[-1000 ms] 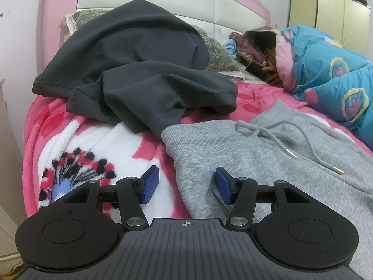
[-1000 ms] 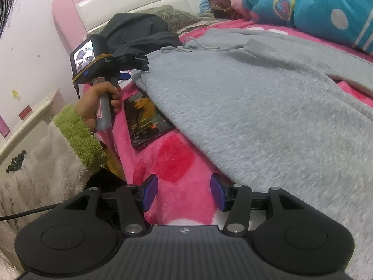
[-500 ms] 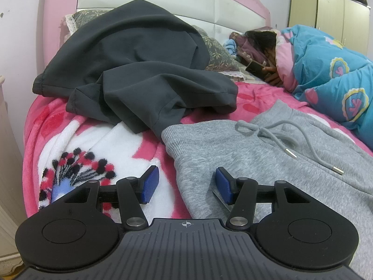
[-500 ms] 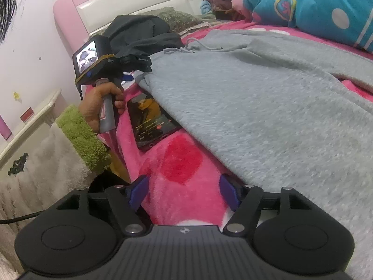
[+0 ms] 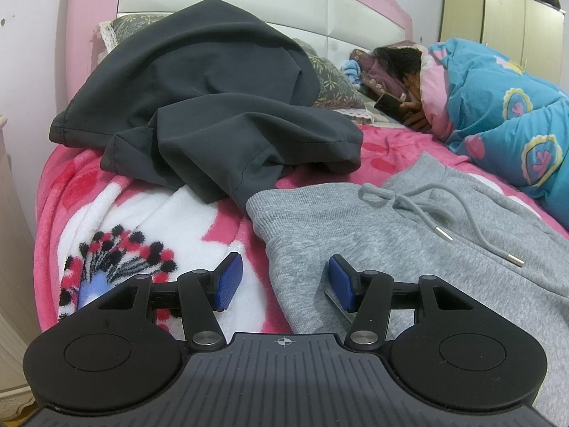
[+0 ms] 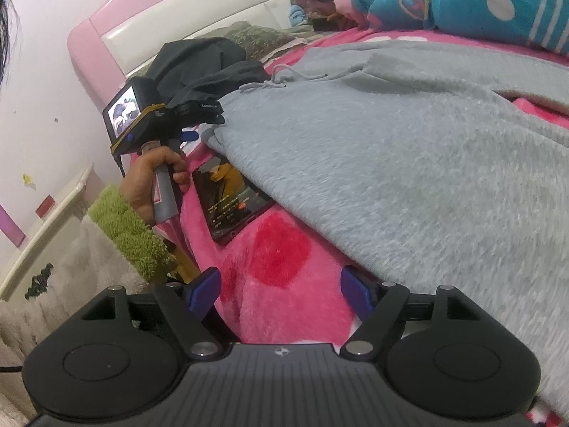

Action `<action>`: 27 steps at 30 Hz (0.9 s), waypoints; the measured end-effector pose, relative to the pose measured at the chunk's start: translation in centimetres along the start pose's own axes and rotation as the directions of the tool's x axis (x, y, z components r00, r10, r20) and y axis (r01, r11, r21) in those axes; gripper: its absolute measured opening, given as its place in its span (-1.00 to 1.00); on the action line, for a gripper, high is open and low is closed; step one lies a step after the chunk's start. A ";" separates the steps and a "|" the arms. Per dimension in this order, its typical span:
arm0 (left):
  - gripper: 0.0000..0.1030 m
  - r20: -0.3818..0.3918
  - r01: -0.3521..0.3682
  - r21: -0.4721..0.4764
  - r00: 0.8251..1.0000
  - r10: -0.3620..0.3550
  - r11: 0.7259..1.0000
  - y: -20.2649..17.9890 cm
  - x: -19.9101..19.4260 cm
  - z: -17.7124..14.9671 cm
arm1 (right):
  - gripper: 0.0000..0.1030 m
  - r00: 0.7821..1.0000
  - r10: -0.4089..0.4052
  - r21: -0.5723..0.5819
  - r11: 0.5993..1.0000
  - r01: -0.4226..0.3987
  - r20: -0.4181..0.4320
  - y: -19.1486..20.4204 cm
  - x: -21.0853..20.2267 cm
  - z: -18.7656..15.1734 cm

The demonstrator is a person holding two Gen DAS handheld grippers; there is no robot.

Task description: Fold clothes

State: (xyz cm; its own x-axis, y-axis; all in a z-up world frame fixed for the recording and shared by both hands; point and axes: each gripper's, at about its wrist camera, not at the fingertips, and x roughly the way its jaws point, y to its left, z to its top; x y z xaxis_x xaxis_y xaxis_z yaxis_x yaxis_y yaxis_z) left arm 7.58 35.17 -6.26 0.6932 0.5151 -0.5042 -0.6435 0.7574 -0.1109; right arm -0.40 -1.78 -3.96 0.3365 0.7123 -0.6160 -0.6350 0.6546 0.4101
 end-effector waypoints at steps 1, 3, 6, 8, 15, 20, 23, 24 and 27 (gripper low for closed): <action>0.05 0.000 0.000 0.000 1.000 0.000 1.000 0.0 0.0 0.0 | 0.49 1.000 0.001 0.003 1.000 -0.001 0.001 0.0 0.0 0.0; 0.05 0.000 0.000 0.000 1.000 0.000 1.000 0.0 0.0 0.0 | 0.50 1.000 0.002 0.008 1.000 -0.002 0.003 0.0 0.1 0.0; 0.05 0.000 0.000 0.001 1.000 0.000 1.000 0.0 0.0 0.0 | 0.53 1.000 0.004 0.016 1.000 -0.005 0.006 0.0 0.1 0.0; 0.05 0.001 -0.001 0.001 1.000 0.001 1.000 0.0 0.0 0.0 | 0.58 1.000 0.006 0.021 1.000 -0.006 0.008 0.0 0.1 0.0; 0.05 0.001 -0.001 0.003 1.000 0.001 1.000 0.0 0.0 0.0 | 0.69 1.000 0.013 0.036 0.999 -0.014 0.015 0.1 0.2 0.0; 0.06 0.001 -0.001 0.005 1.000 0.001 1.000 0.0 0.0 0.0 | 0.73 0.999 0.023 0.054 0.998 -0.024 0.023 0.1 0.3 0.0; 0.06 0.002 0.000 0.006 1.000 0.000 1.000 0.0 0.1 0.0 | 0.73 0.999 0.033 0.089 0.995 -0.036 0.033 -0.2 0.3 0.0; 0.06 0.002 0.000 0.006 1.000 0.000 1.000 0.0 0.1 0.0 | 0.73 0.998 0.040 0.110 0.993 -0.044 0.039 -0.5 0.3 0.1; 0.06 0.002 0.000 0.006 1.000 0.000 1.000 0.0 0.1 0.0 | 0.72 0.995 0.068 0.209 0.975 -0.082 0.074 -1.6 0.0 0.2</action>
State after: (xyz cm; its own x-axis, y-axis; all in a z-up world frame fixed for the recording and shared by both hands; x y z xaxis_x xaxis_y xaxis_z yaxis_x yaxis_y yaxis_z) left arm 7.63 35.18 -6.31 0.6937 0.5160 -0.5025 -0.6417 0.7597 -0.1057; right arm 0.79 -2.79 -4.51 0.3431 0.7721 -0.5349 -0.5015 0.6321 0.5907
